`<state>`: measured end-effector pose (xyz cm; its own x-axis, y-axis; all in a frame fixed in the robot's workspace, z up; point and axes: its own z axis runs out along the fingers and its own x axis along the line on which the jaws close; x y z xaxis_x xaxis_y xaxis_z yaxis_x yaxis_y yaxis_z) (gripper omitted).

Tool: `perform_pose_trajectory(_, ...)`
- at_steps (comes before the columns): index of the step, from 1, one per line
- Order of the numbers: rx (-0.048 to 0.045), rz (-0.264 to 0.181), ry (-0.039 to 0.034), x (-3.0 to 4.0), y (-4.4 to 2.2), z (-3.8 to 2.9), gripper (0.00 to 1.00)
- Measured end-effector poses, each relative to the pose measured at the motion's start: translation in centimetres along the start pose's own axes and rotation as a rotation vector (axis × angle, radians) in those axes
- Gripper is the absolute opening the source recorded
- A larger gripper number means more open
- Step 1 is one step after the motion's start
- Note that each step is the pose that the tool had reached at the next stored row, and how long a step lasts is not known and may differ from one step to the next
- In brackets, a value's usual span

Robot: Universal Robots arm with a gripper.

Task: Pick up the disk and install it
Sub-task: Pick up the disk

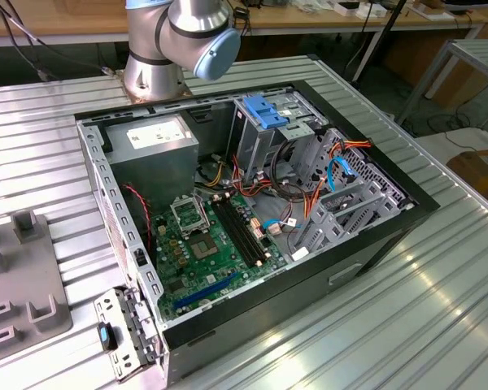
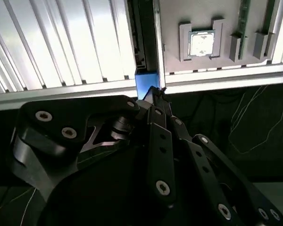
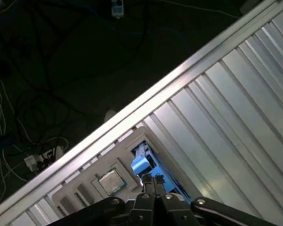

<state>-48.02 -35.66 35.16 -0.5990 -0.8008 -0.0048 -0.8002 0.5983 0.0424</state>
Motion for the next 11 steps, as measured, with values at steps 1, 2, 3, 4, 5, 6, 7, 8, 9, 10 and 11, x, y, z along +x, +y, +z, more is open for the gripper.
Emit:
perform_pose_trajectory(1,-0.0001,-0.036,0.0014,0.00,0.00,0.02,0.11)
perform_pose_trajectory(2,-0.0002,-0.079,0.0032,0.00,0.00,0.03,0.11)
perform_pose_trajectory(3,-0.0003,-0.110,0.0045,0.00,0.00,0.04,0.11)
perform_pose_trajectory(4,-0.0004,-0.128,0.0053,0.00,0.00,0.05,0.11)
perform_pose_trajectory(5,-0.0004,-0.162,0.0066,0.00,0.00,0.06,0.11)
perform_pose_trajectory(6,-0.0004,-0.189,0.0077,0.00,0.00,0.07,0.11)
perform_pose_trajectory(7,-0.0004,-0.239,0.0097,0.00,-0.01,0.09,0.11)
perform_pose_trajectory(8,-0.0004,-0.274,0.0110,0.00,0.00,0.10,0.11)
perform_pose_trajectory(9,-0.0004,-0.297,0.0119,0.00,0.00,0.11,0.11)
perform_pose_trajectory(10,-0.0003,-0.319,0.0127,0.00,-0.01,0.12,0.11)
perform_pose_trajectory(11,-0.0002,-0.353,0.0140,0.00,-0.01,0.13,0.11)
